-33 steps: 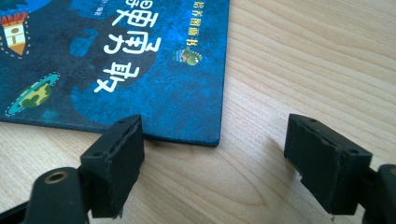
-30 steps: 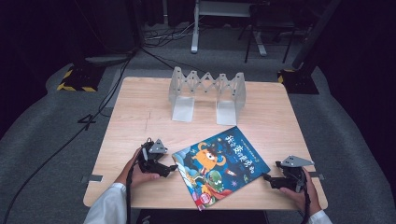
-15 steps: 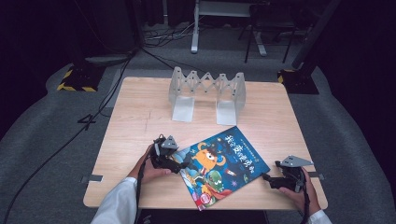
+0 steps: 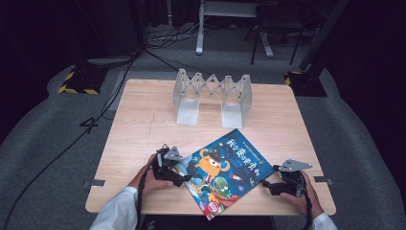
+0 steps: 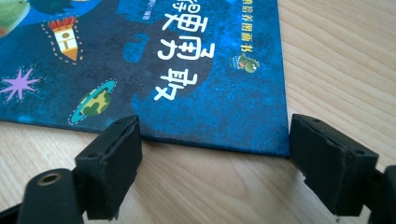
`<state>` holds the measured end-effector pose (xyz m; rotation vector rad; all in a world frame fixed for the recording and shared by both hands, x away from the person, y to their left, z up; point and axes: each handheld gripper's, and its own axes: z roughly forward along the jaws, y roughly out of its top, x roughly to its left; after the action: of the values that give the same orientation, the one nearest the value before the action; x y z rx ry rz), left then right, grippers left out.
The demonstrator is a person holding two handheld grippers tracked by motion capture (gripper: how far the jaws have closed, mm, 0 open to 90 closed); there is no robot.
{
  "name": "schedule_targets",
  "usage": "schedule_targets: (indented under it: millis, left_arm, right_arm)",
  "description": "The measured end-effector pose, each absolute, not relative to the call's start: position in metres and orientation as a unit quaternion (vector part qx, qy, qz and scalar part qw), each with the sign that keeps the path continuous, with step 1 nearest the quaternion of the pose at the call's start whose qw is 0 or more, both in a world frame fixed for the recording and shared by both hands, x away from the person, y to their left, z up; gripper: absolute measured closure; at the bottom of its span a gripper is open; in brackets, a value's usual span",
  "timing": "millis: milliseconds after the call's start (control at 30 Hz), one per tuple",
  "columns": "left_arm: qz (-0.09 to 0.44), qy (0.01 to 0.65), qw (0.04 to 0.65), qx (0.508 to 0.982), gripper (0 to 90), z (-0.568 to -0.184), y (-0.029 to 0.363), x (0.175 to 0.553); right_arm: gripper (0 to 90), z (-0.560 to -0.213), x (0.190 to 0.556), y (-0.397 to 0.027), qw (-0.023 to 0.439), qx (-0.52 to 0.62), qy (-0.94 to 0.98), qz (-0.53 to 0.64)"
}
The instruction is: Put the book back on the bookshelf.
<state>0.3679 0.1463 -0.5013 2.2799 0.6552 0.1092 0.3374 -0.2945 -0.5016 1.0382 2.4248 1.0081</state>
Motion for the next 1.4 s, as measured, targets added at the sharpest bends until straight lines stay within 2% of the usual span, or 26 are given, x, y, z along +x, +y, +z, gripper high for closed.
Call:
schedule_targets:
  millis: [333, 500, 700, 767, 933, 1067, 1200, 1400]
  left_arm:
    - [0.040, 0.254, 0.375, 0.891, 14.5, -0.502, 0.168, 0.336]
    - [0.074, 0.226, 0.349, 0.906, 15.7, -0.502, 0.170, 0.322]
    - [0.070, 0.263, 0.370, 0.888, 16.3, -0.504, 0.174, 0.314]
    - [0.070, 0.267, 0.365, 0.889, 16.3, -0.503, 0.172, 0.311]
    - [0.058, 0.262, 0.365, 0.891, 16.0, -0.502, 0.161, 0.300]
    - [0.026, 0.249, 0.383, 0.889, 16.3, -0.502, 0.150, 0.292]
    - [0.039, 0.240, 0.380, 0.893, 16.1, -0.503, 0.141, 0.291]
    - [0.012, 0.235, 0.393, 0.889, 17.5, -0.503, 0.133, 0.293]
  right_arm:
    - [17.3, -0.501, 0.357, -0.276, 0.164, 0.382, 0.841, 0.345]
    - [16.9, -0.500, 0.378, -0.264, 0.177, 0.388, 0.839, 0.337]
    - [16.6, -0.498, 0.400, -0.253, 0.176, 0.397, 0.840, 0.326]
    - [20.9, -0.497, 0.397, -0.251, 0.173, 0.402, 0.839, 0.324]
    - [20.3, -0.498, 0.356, -0.244, 0.127, 0.307, 0.878, 0.346]
    - [20.3, -0.496, 0.335, -0.244, 0.124, 0.288, 0.888, 0.336]
    - [15.5, -0.498, 0.341, -0.249, 0.125, 0.306, 0.881, 0.338]
    - [15.6, -0.498, 0.353, -0.260, 0.137, 0.340, 0.868, 0.336]
